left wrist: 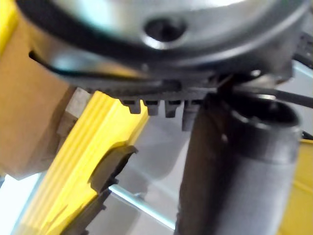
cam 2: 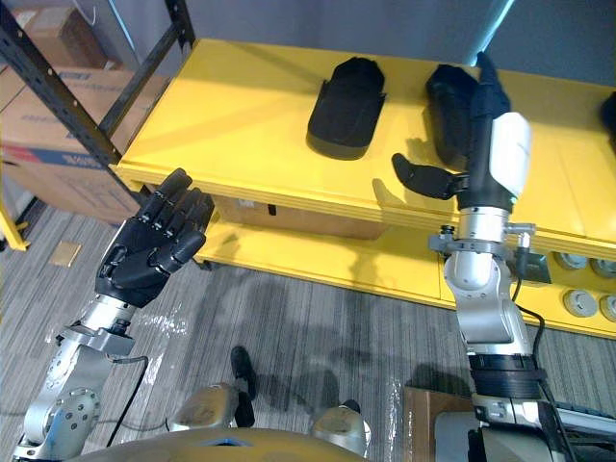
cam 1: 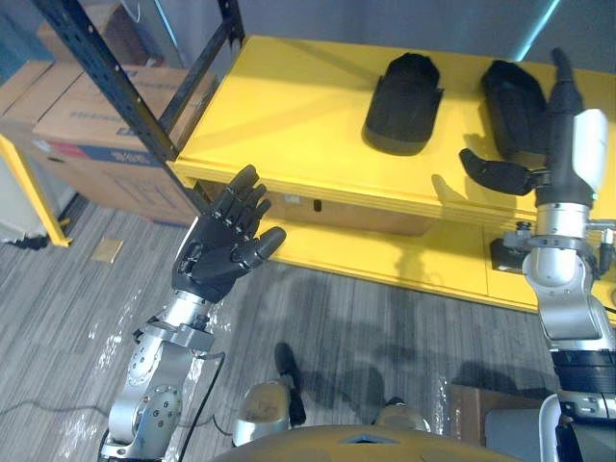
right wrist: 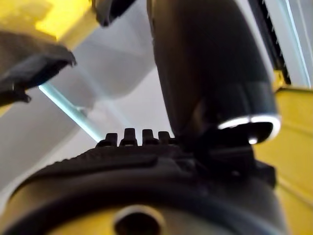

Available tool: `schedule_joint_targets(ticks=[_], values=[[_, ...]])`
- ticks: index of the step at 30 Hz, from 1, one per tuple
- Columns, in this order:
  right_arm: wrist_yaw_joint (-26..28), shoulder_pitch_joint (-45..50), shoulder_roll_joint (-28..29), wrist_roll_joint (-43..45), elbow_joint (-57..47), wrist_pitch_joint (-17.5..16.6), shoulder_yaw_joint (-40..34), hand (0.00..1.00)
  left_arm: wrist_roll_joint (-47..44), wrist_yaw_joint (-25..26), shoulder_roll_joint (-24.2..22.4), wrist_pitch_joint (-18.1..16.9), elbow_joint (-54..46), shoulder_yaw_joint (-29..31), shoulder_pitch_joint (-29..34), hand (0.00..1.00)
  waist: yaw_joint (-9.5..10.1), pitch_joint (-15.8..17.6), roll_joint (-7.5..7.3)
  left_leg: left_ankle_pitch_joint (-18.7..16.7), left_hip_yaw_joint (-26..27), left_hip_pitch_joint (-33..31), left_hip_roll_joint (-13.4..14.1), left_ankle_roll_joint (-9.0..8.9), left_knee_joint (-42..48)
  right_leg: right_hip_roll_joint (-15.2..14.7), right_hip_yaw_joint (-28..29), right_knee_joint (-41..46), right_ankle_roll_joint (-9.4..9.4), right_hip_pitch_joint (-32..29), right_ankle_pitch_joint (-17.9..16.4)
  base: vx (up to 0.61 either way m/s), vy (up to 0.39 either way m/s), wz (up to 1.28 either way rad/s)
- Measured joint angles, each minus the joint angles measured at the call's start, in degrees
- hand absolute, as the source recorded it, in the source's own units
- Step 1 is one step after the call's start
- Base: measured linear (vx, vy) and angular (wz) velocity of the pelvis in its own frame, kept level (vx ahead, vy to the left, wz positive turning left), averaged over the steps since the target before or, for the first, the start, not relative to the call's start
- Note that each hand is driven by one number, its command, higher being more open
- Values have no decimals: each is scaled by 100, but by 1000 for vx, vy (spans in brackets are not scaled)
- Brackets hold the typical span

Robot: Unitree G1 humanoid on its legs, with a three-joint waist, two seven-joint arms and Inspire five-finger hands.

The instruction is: Walk over and take three plastic housings, then place them on the shelf

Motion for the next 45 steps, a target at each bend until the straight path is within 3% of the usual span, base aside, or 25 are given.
schedule_joint_targets(ticks=[10, 13, 20, 26, 31, 34, 38, 41, 43, 45], values=[[37, 2065, 1697, 1492, -471, 151, -768, 100, 432, -11, -524, 226, -6, -74, 5, 100, -487, -376, 130, -194, 614, 297, 221, -189, -5, 184, 543, -218, -110, -49, 109, -15, -2, -32], [50, 2452, 2007, 2140, -575, 145, -800, 100, 464, 37, -622, 224, -6, -82, -2, 100, -605, -408, 177, -195, 819, 371, 305, -217, -4, 269, 748, -307, -145, -102, 187, -5, 14, -36], [300, 2585, 2161, 2823, -784, -10, -554, 100, 884, 316, -620, 222, -3, -341, -45, 100, -611, -584, 137, -183, 963, 371, 395, -264, -4, 366, 885, -424, -174, -207, 273, 0, 9, -13], [1130, 2430, 2148, 3017, -784, -157, 338, 100, 961, 609, -617, 222, -3, -392, -51, 100, -536, -700, 73, -188, 933, 348, 390, -276, -4, 377, 857, -496, -174, -188, 294, 8, 11, 2], [1705, 1939, 1906, 3073, -749, -157, 867, 100, 1121, 795, -618, 222, -2, -343, -35, 100, -359, -717, 64, -104, 665, 244, 357, -208, -4, 368, 579, -493, -162, -68, 305, 23, 19, 28], [1936, 1355, 1632, 3251, -409, -170, 1069, 100, 1133, 838, -631, 222, -1, -205, 53, 100, -154, -744, 39, -44, 408, 232, 284, -179, -4, 358, 297, -494, -167, 87, 298, 2, 33, 34], [2038, 593, 1602, 3357, 361, -232, 1082, 100, 1127, 784, -683, 222, -1, -45, 307, 100, -50, -777, 35, -29, 122, 112, 260, -182, -5, 350, -6, -491, -171, 211, 294, -37, 35, 42], [1958, -51, 1325, 3465, 1169, -230, 1092, 100, 1120, 676, -705, 226, -2, -57, 589, 100, 182, -777, 48, 14, -112, 4, 209, -202, -5, 336, -246, -468, -209, 229, 262, -81, 66, 42], [1725, -576, 1131, 3455, 1704, -226, 1109, 100, 1106, 650, -724, 226, -1, -74, 731, 100, 239, -766, 87, 30, -290, -124, 176, -216, -5, 325, -417, -423, -196, 220, 253, -82, 73, 51], [1290, -1544, 791, 3447, 2501, -214, 1103, 100, 1075, 610, -722, 223, 0, -224, 820, 100, 352, -673, 236, 57, -467, -310, 123, -256, -4, 278, -609, -296, -189, 131, 233, -105, 84, 52]])
